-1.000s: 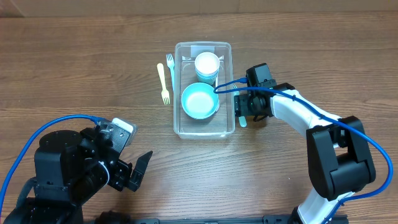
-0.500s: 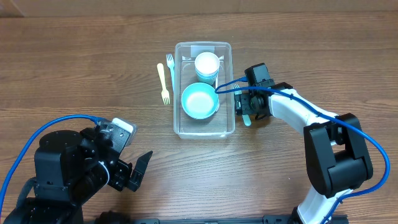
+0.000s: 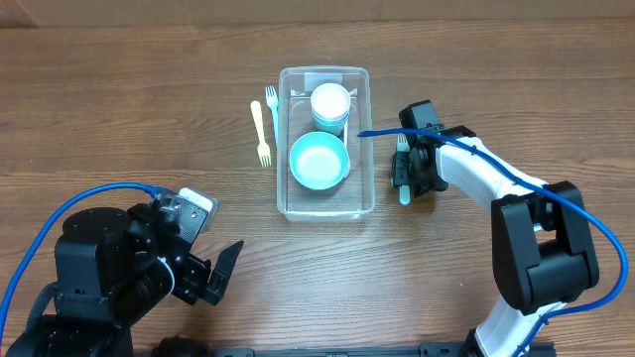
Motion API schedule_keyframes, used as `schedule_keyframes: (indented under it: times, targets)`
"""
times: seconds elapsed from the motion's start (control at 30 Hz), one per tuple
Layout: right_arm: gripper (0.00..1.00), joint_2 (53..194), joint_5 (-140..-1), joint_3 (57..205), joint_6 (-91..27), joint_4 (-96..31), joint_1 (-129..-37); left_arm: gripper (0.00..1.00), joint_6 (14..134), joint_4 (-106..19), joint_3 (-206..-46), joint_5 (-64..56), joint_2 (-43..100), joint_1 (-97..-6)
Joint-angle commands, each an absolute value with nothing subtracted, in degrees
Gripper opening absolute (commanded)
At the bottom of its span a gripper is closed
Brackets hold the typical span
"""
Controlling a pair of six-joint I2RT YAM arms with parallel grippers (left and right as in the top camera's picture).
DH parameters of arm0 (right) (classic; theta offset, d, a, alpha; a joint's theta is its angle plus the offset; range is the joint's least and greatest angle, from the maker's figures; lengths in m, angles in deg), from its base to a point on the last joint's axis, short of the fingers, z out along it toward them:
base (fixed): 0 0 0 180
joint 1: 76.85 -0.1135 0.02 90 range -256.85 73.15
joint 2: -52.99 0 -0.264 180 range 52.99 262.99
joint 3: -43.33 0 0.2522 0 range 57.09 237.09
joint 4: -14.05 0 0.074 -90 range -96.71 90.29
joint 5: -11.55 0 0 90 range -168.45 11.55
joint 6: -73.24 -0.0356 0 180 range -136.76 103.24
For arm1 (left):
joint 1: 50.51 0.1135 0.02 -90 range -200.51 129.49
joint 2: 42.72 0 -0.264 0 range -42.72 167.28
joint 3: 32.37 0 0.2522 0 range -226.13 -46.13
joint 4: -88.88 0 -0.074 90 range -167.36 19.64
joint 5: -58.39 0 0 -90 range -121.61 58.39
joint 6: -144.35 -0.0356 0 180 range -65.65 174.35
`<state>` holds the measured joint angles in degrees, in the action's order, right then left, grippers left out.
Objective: Pack container
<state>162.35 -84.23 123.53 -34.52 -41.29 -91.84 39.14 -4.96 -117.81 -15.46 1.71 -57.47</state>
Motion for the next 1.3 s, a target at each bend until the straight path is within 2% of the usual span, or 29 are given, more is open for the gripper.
schedule_keyframes:
  times: [0.0, 0.17, 0.27, 0.33, 0.37, 0.67, 0.83, 0.87, 1.03, 1.27]
  targets:
    - [0.61, 165.2, -76.0, 121.2, -36.8, -44.8, -91.5, 1.00, 38.2, -5.2, -117.9, -14.2, 1.9, -57.0]
    - [0.53, 165.2, -72.5, 121.2, -38.1, -48.4, -91.6, 1.00, 38.2, -5.2, -117.9, -14.2, 1.9, -57.0]
    - [0.52, 165.2, -72.1, 121.2, -38.1, -49.4, -92.4, 1.00, 38.2, -5.2, -117.9, -14.2, 1.9, -57.0]
    - [0.44, 165.2, -72.1, 121.2, -38.1, -49.2, -93.5, 1.00, 38.2, -5.2, -117.9, -14.2, 1.9, -57.0]
    - [0.37, 165.2, -72.2, 121.2, -38.1, -48.6, -94.2, 1.00, 38.2, -5.2, -117.9, -14.2, 1.9, -57.0]
    - [0.17, 165.2, -72.3, 121.2, -38.1, -46.3, -94.5, 1.00, 38.2, -5.2, -117.9, -14.2, 1.9, -57.0]
    - [0.09, 165.2, -72.4, 122.2, -38.0, -46.3, -94.0, 1.00, 38.2, -5.2, -117.9, -14.2, 1.9, -57.0]
    - [0.04, 165.2, -72.4, 123.8, -38.0, -47.3, -93.3, 1.00, 38.2, -5.2, -117.9, -14.2, 1.9, -57.0]
    - [0.04, 163.9, -73.7, 131.7, -38.0, -52.4, -90.4, 1.00, 38.2, -5.2, -117.9, -14.2, 1.9, -57.0]
    - [0.04, 154.5, -77.1, 143.4, -38.0, -59.2, -89.3, 1.00, 38.2, -5.2, -117.9, -14.2, 1.9, -57.0]
